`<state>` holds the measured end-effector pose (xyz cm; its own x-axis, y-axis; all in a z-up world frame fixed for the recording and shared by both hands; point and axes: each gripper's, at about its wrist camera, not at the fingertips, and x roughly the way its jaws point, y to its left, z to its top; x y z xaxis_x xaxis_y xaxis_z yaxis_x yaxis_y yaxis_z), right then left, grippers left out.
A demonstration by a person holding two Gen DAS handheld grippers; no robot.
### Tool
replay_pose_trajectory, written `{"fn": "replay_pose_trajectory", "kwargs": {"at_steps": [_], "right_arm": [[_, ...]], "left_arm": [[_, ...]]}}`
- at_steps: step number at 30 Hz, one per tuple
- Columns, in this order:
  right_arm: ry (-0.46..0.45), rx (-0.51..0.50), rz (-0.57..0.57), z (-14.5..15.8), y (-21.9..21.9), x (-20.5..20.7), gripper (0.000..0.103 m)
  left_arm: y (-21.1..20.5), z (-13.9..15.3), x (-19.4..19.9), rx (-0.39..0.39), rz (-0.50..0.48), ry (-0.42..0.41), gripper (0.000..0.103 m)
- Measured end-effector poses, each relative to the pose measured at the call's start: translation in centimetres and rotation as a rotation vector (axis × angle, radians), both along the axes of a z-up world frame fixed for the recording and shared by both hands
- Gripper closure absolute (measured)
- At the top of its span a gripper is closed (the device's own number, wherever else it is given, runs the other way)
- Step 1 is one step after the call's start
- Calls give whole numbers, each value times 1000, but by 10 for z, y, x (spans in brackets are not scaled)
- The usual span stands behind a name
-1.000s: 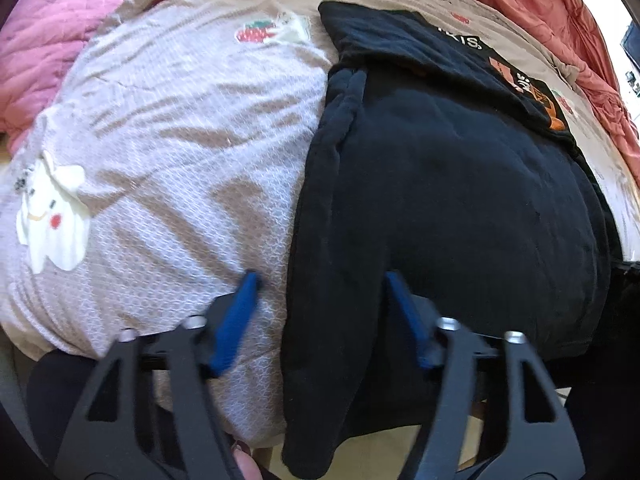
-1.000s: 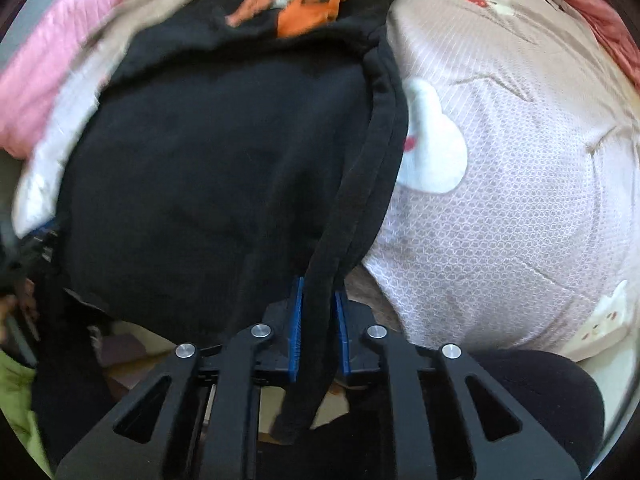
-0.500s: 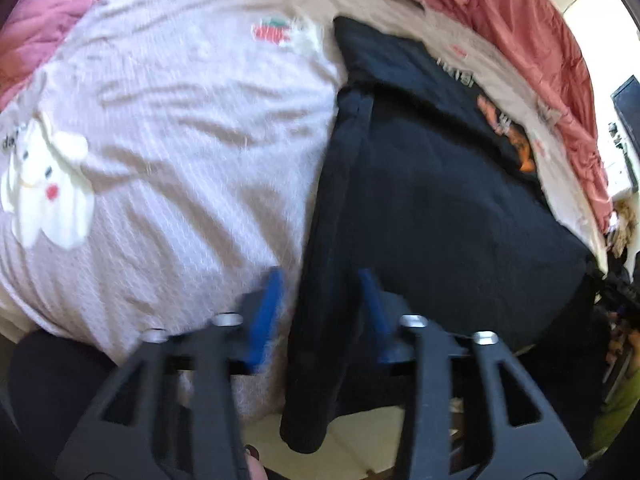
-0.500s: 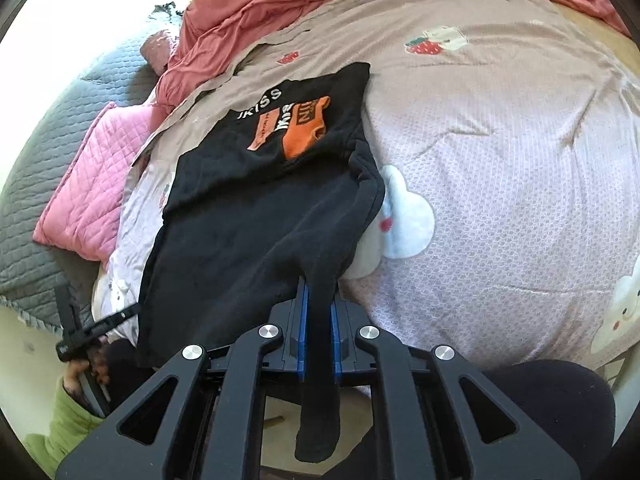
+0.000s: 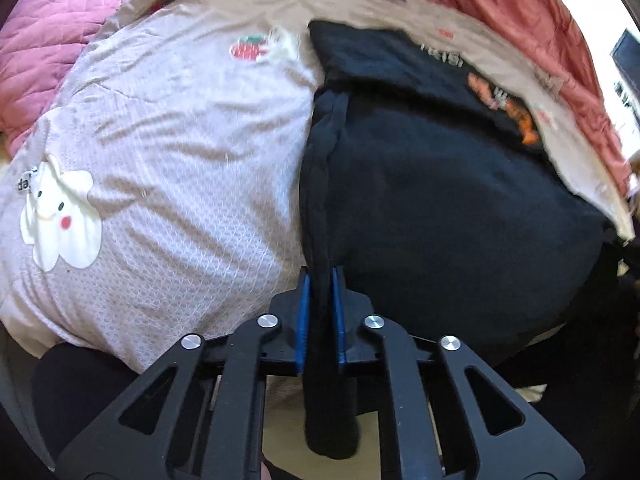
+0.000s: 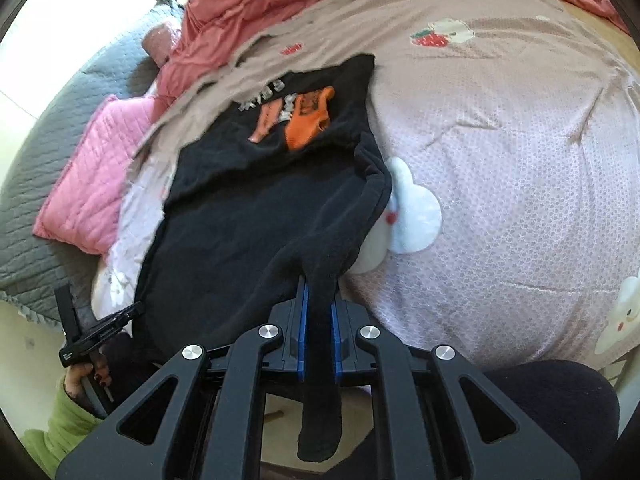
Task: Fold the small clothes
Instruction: 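Lift the hem with both tools and fold it over toward the collar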
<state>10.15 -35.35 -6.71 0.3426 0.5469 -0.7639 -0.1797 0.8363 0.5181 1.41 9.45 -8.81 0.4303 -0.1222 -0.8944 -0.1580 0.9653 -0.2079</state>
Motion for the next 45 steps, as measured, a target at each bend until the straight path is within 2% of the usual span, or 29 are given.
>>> {"fn": "replay_pose_trajectory", "kwargs": {"at_steps": [2, 8, 14, 16, 24, 30, 33, 35, 36, 40, 42, 45], "right_arm": [[-28, 19, -1, 4, 0, 0, 95], [-125, 58, 1, 20, 5, 11, 95], [-241, -24, -4, 36, 14, 41, 95], [-236, -38, -29, 36, 14, 56, 95], [-214, -86, -80, 25, 29, 124, 95], [-160, -156, -99, -25, 35, 154, 94], [-154, -171, -78, -32, 30, 157, 85], [-173, -134, -98, -26, 22, 153, 66], [-174, -115, -106, -24, 19, 151, 63], [-132, 18, -113, -21, 7, 139, 61], [-112, 36, -107, -21, 8, 131, 61], [-93, 24, -85, -21, 16, 116, 61]], "left_arm": [[6, 13, 0, -59, 10, -45, 100], [12, 45, 17, -147, 34, -135, 100], [33, 62, 57, -189, 115, -190, 100], [40, 61, 69, -202, 134, -193, 100], [38, 49, 131, -108, 155, -168, 100], [36, 21, 162, -69, 181, -132, 98], [41, 13, 160, -118, 219, -136, 96], [44, 16, 152, -149, 247, -166, 85], [45, 19, 146, -154, 257, -178, 75], [39, 32, 126, -146, 245, -217, 71], [34, 38, 114, -140, 220, -221, 71], [28, 39, 100, -158, 200, -208, 64]]}}
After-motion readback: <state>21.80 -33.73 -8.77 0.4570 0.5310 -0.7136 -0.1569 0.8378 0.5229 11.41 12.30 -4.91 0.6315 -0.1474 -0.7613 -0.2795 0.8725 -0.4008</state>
